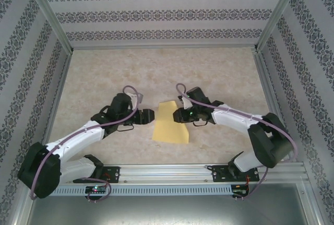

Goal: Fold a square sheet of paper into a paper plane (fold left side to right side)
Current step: Pick up the square sheet of paper from the bottom-center of the table, then place a square sheet of paper at the center of the table.

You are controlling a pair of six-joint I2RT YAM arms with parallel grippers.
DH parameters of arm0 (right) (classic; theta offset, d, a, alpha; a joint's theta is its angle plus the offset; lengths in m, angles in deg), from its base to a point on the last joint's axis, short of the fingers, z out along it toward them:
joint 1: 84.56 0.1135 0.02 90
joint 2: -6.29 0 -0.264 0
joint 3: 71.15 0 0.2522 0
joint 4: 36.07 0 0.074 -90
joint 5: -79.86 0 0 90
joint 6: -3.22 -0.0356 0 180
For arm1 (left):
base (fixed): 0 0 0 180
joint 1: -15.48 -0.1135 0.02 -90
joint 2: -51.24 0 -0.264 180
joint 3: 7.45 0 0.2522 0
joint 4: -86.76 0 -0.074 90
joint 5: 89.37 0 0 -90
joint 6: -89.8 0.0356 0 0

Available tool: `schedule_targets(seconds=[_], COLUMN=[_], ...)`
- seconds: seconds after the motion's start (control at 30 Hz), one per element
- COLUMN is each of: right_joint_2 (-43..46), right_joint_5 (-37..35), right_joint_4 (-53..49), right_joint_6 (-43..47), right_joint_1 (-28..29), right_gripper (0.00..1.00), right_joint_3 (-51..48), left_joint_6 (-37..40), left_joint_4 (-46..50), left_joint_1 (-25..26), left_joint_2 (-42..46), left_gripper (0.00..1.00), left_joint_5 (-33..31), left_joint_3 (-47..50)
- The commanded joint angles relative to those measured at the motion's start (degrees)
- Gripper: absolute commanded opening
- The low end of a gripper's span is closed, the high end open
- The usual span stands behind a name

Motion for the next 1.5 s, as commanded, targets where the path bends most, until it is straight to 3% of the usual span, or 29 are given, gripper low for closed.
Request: schedule_targets(seconds=[0.0, 0.23, 0.47, 0.87, 0.97, 1.1, 1.17, 1.3, 1.47], right_joint_2=[6.13, 16.79, 22.99, 23.75, 23.32, 22.71, 22.43, 22.0, 21.17], right_joint_5=[10.89, 25.4, 35.16, 36.67, 34.86, 30.86, 27.5, 18.37, 2.43], right_joint_4=[4.74, 4.34, 2.47, 3.63, 3.25, 2.09, 1.18, -1.83, -7.52], right_joint_6=[4.04, 6.24, 5.54, 3.31, 3.79, 4.4, 4.8, 6.79, 11.08], right_joint_1=[-5.51, -15.0, -16.26, -13.77, -13.77, -15.26, -16.12, -17.98, -18.69], right_gripper=[0.23, 0.21, 0.21, 0.22, 0.22, 0.26, 0.31, 0.47, 0.65], right_joint_3=[-1.83, 0.9, 7.7, 11.83, 11.69, 11.26, 10.88, 10.06, 9.6], left_joint_6=[-2.43, -2.32, -1.17, -1.13, -2.4, -0.64, 1.0, 2.68, 4.6], left_joint_4=[-5.96, -13.4, -19.91, -24.29, -26.47, -22.76, -20.26, -14.89, -6.73], left_joint_1=[-5.85, -9.62, -9.55, -5.52, -5.15, -5.08, -5.15, -5.23, -5.33], left_joint_2=[2.39, 0.51, -3.66, -8.69, -9.56, -9.93, -10.09, -12.6, -17.6], left_gripper=[0.78, 0.85, 0.86, 0.83, 0.68, 0.25, 0.1, 0.02, 0.0], left_joint_5=[10.93, 24.12, 34.63, 38.83, 39.23, 36.21, 33.11, 28.59, 21.91], left_joint_3=[-0.07, -6.12, -14.21, -19.07, -18.93, -19.28, -19.06, -19.65, -21.29])
